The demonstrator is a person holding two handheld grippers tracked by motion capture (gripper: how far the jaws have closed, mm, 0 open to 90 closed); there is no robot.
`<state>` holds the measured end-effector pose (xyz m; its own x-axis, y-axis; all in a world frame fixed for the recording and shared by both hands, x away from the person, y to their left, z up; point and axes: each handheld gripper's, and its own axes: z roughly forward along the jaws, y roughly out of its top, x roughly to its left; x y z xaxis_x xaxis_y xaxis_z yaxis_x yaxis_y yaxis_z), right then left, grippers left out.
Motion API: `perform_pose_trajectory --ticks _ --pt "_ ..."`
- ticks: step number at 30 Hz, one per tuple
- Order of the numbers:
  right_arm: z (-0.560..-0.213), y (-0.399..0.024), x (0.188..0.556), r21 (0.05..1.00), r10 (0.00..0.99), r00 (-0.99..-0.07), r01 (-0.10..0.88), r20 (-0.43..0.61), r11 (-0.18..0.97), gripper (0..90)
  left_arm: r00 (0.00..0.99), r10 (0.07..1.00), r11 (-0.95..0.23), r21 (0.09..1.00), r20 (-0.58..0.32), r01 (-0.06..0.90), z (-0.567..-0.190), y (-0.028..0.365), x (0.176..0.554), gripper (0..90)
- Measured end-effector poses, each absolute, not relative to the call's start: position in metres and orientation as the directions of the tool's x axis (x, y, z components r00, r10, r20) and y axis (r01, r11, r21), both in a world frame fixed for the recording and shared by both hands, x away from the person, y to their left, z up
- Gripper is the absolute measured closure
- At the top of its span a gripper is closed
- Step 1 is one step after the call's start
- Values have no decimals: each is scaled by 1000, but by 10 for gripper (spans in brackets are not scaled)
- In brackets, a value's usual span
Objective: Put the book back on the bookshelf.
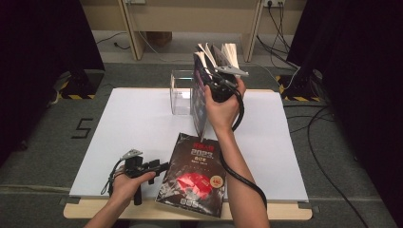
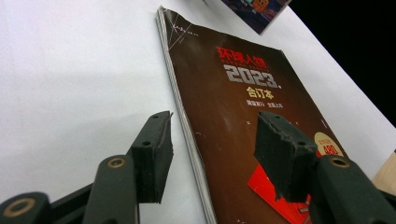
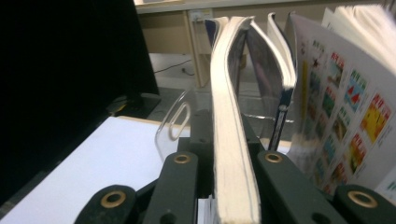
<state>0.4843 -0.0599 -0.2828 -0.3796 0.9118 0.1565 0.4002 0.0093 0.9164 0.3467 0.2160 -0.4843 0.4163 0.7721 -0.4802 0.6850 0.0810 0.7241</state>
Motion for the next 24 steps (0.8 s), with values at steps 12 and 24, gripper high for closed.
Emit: perform_pose_trajectory --ticks 12,24 --pt "-298 -52 509 921 948 -304 387 94 33 829 417 770 82 724 -482 685 -485 216 348 458" --pt "-306 -52 510 936 965 -254 352 62 33 827 418 769 82 723 -484 686 -485 215 348 458"
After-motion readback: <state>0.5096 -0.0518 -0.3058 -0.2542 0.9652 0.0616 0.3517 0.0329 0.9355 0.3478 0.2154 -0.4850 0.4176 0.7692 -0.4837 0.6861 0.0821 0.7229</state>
